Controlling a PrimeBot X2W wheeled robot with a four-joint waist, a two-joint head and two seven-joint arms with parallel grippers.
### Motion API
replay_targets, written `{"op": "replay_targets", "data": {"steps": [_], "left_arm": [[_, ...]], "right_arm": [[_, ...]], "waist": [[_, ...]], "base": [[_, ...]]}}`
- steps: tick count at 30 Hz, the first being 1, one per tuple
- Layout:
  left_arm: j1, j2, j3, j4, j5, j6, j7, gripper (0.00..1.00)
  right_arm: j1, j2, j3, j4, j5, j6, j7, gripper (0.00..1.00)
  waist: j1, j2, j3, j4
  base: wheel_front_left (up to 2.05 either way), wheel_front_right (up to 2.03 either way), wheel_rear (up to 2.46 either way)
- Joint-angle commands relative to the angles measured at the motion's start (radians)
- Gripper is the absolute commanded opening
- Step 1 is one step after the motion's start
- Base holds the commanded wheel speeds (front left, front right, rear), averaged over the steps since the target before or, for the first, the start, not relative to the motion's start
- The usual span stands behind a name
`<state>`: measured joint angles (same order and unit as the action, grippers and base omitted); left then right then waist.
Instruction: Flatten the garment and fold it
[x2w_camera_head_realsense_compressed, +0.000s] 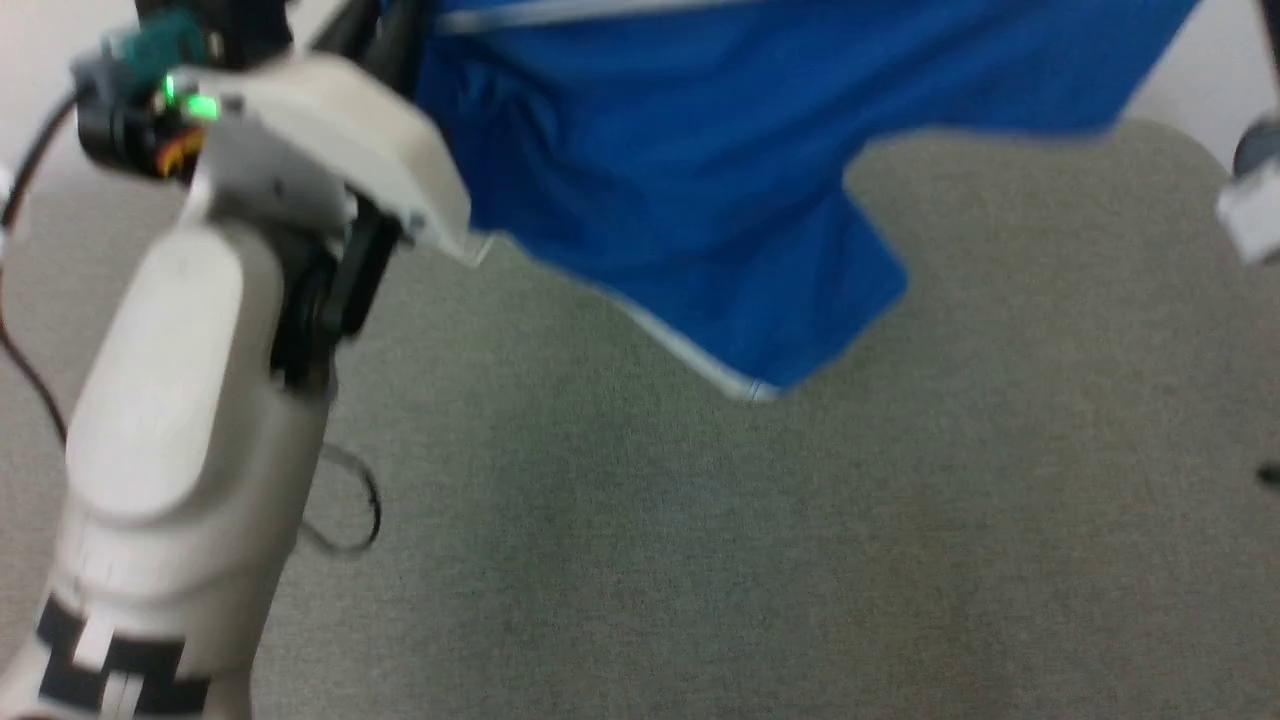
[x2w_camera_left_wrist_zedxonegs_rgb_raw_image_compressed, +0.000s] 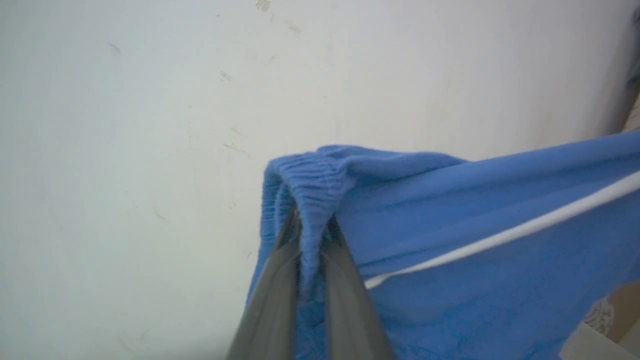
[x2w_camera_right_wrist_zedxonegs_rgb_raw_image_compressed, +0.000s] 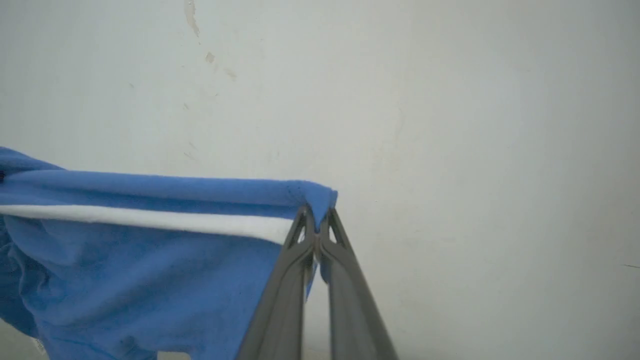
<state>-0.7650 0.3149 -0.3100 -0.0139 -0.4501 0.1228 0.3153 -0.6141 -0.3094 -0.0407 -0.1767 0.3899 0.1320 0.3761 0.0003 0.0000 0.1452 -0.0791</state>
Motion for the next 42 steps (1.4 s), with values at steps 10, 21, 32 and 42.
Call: {"op": "replay_targets", "data": {"steps": [10, 21, 32, 42], "left_arm": [[-0.317, -0.129, 0.067, 0.488, 0.030, 0.011, -0.382, 0.00], [-0.276, -0.207, 0.081, 0.956, -0.020, -0.073, -0.559, 0.00], [0.029, -0.252, 0.053, 0.959, -0.045, -0.149, -0.576, 0.00], [0.464, -0.203, 0.002, 0.497, -0.024, -0.081, -0.478, 0.00]], "right_arm": [[-0.348, 0.021, 0.059, 0.361, 0.019, -0.001, -0.291, 0.00], [-0.261, 0.097, 0.301, 0.710, 0.106, -0.001, -0.458, 0.00], [0.075, -0.003, 0.376, 0.625, 0.198, -0.001, -0.537, 0.00], [0.566, 0.008, 0.140, 0.200, 0.063, -0.001, -0.379, 0.00]], "waist": [[-0.0003, 0.0000, 0.214, -0.039], [-0.0003, 0.0000, 0.237, -0.041], [-0.0003, 0.0000, 0.118, -0.024], [-0.0003, 0.0000, -0.003, -0.007]], "base": [[0.00, 0.00, 0.00], [0.00, 0.00, 0.00], [0.00, 0.00, 0.00], [0.00, 0.00, 0.00]]}}
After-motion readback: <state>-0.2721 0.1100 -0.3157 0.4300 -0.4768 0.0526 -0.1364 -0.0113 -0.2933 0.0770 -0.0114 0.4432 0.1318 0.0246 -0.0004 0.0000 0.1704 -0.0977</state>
